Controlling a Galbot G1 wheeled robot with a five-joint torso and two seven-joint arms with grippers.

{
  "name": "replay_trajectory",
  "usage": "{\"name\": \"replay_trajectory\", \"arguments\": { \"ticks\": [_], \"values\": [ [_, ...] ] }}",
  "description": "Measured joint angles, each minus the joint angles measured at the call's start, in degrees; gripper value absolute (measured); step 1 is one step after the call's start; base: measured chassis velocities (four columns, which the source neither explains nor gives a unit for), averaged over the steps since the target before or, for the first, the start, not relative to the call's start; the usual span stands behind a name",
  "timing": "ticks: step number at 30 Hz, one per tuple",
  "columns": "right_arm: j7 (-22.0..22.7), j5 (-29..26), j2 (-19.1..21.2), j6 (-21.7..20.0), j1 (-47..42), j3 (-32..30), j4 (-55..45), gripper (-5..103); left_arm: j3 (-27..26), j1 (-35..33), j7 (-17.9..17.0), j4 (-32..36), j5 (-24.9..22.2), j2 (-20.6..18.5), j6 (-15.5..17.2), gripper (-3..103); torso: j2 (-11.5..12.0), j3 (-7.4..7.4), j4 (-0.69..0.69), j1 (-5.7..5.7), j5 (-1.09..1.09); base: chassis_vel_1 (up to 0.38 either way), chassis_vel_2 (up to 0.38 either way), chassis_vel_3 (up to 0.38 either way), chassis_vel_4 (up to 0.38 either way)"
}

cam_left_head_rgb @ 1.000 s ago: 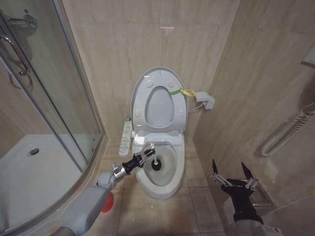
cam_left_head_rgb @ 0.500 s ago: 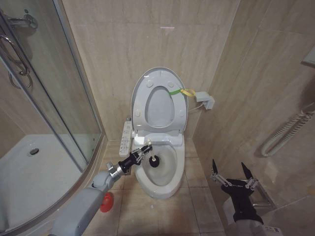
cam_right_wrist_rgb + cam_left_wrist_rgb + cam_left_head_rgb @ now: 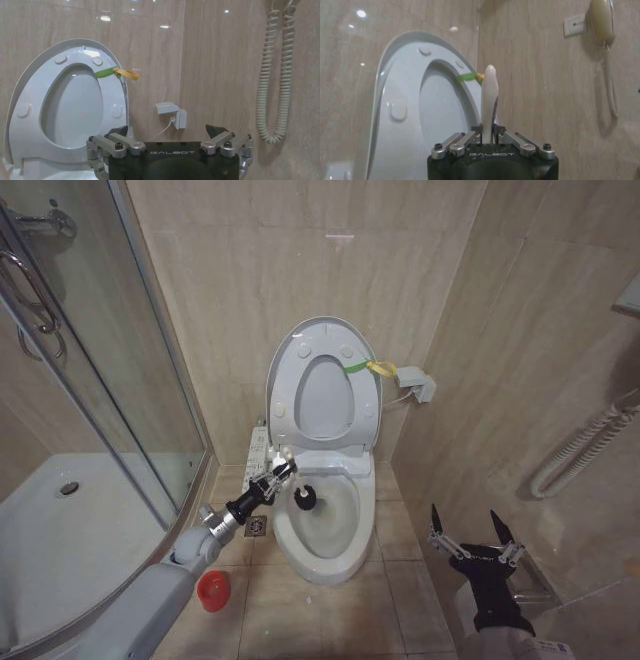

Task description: Open the toilet lid, clean the toilet bowl with a toilet brush, close the toilet lid, and flush.

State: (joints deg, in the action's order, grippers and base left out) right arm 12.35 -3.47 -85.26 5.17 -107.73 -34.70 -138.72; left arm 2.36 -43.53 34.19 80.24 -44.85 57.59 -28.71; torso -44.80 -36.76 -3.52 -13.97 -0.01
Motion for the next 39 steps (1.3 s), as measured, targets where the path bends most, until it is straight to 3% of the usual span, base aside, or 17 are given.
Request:
{"name": "replay_trajectory", "arguments": {
  "ticks": [10, 19, 24, 27, 28, 29, 33, 39],
  "values": [
    [0.0, 0.0, 0.0, 0.0, 0.0, 0.0, 0.0, 100, -2.6, -5.9, -7.9, 13.2, -1.2, -5.2, 4.4, 15, 0.0, 0.00, 0.00, 0.00, 0.01, 0.000, 0.000, 0.000, 0.000],
    [0.0, 0.0, 0.0, 0.0, 0.0, 0.0, 0.0, 100, -10.2, -16.7, -12.5, 26.6, 3.6, -11.1, 6.3, 15, 0.0, 0.01, 0.00, 0.00, 0.01, 0.000, 0.000, 0.000, 0.000],
    [0.0, 0.0, 0.0, 0.0, 0.0, 0.0, 0.0, 100, -13.6, -21.6, -16.5, 29.9, 6.1, -11.7, 7.0, 15, 0.0, 0.01, -0.01, 0.00, 0.00, 0.000, 0.000, 0.000, 0.000],
    [0.0, 0.0, 0.0, 0.0, 0.0, 0.0, 0.0, 100, -18.4, -26.7, -21.3, 30.7, 8.6, -10.1, 7.5, 15, 0.0, 0.01, 0.00, 0.00, 0.00, 0.000, 0.000, 0.000, 0.000],
    [0.0, 0.0, 0.0, 0.0, 0.0, 0.0, 0.0, 100, -18.4, -26.7, -21.3, 30.7, 8.6, -10.1, 7.5, 15, 0.0, 0.01, 0.00, 0.00, 0.00, 0.000, 0.000, 0.000, 0.000],
    [0.0, 0.0, 0.0, 0.0, 0.0, 0.0, 0.0, 100, -20.7, -29.1, -23.9, 31.0, 9.4, -8.7, 8.1, 15, 0.0, 0.01, 0.01, 0.00, 0.01, 0.000, 0.000, 0.000, 0.000],
    [0.0, 0.0, 0.0, 0.0, 0.0, 0.0, 0.0, 100, -25.4, -34.0, -27.8, 33.1, 10.9, -4.7, 9.8, 15, 0.0, 0.01, 0.00, 0.00, 0.01, 0.000, 0.000, 0.000, 0.000],
    [0.0, 0.0, 0.0, 0.0, 0.0, 0.0, 0.0, 100, -29.9, -40.8, -30.1, 36.4, 13.8, 0.3, 10.8, 15, 0.0, 0.00, -0.02, 0.00, 0.01, 0.000, 0.000, 0.000, 0.000]
  ]
}}
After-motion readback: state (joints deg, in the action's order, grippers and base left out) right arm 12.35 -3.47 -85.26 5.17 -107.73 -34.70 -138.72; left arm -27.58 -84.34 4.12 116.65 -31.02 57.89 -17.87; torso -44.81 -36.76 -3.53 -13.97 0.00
